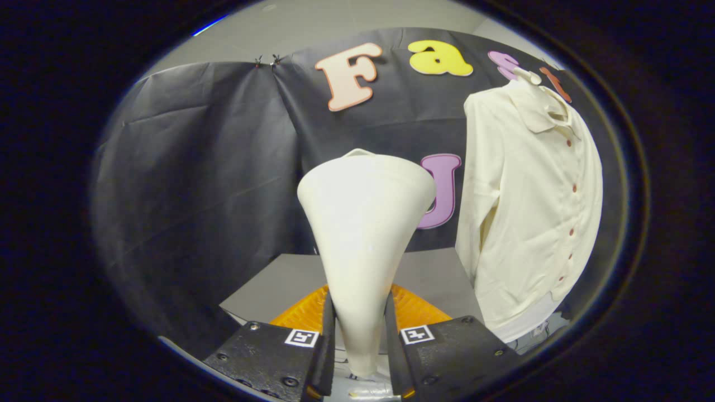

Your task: Iron the clothes twice with a garment steamer, once on the left side and once on the right side.

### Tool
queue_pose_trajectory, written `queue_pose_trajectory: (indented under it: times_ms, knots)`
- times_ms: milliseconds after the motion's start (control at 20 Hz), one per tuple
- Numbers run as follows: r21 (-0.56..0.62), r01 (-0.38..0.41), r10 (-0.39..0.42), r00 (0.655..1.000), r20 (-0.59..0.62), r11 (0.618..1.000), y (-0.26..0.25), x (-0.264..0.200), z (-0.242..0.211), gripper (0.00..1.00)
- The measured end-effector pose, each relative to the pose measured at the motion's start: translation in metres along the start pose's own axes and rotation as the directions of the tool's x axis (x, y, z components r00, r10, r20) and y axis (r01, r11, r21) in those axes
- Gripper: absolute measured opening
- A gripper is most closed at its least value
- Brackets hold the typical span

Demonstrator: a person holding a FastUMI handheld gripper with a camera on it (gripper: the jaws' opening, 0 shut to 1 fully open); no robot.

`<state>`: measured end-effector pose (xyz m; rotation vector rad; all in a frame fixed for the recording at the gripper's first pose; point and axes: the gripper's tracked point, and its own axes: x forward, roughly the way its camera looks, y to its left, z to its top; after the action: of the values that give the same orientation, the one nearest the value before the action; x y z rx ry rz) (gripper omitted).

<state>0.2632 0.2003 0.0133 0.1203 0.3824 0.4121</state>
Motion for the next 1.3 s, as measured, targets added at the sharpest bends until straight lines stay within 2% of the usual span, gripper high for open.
queue_pose_trajectory:
  times_ms: [200, 400, 550, 650, 900, 1150, 1300]
  knots:
    - [-0.005, 0.058, -0.057, 0.995, 0.084, 0.998, -0.026, -0.038, 0.036, 0.39]
    - [-0.017, 0.206, -0.201, 0.968, 0.153, 0.978, -0.09, -0.07, 0.063, 0.39]
    - [0.024, 0.283, -0.283, 0.942, 0.179, 0.959, -0.132, -0.081, 0.076, 0.39]
    - [0.066, 0.297, -0.304, 0.932, 0.197, 0.953, -0.156, -0.084, 0.084, 0.39]
    - [0.066, 0.378, -0.384, 0.9, 0.206, 0.923, -0.222, -0.074, 0.1, 0.39]
    - [0.094, 0.4, -0.41, 0.89, 0.201, 0.912, -0.255, -0.04, 0.101, 0.39]
    - [0.107, 0.388, -0.401, 0.896, 0.191, 0.916, -0.261, -0.022, 0.097, 0.39]
